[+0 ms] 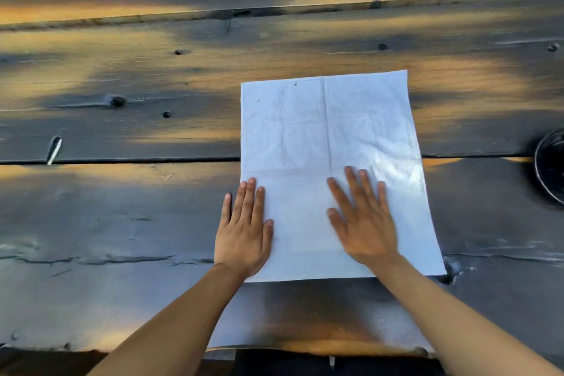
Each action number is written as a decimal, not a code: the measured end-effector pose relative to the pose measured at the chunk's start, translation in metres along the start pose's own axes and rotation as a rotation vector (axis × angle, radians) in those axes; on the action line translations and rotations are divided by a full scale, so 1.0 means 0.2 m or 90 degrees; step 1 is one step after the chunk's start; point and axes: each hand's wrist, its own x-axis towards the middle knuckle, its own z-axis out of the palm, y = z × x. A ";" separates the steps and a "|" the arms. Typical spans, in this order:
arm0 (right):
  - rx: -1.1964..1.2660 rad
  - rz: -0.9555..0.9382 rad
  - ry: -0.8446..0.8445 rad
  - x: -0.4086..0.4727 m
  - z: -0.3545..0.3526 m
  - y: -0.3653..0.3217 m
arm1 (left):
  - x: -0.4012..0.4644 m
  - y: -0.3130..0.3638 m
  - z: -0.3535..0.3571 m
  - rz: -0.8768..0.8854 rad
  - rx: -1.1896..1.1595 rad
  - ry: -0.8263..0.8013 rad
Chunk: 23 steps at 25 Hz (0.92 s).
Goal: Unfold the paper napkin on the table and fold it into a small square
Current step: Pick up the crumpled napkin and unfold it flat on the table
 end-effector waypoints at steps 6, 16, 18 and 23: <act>-0.010 0.099 -0.040 -0.10 -0.05 0.37 | 0.00 0.00 0.00 -0.005 0.009 -0.003; 0.071 -0.070 -0.021 -0.01 0.10 -0.48 | 0.00 0.01 0.00 -0.005 0.019 -0.006; 0.046 -0.074 -0.023 0.00 0.12 -0.47 | 0.00 0.00 0.00 -0.002 0.022 -0.006; 0.015 -0.035 0.037 -0.10 0.06 0.00 | 0.00 0.00 0.00 -0.001 0.008 -0.004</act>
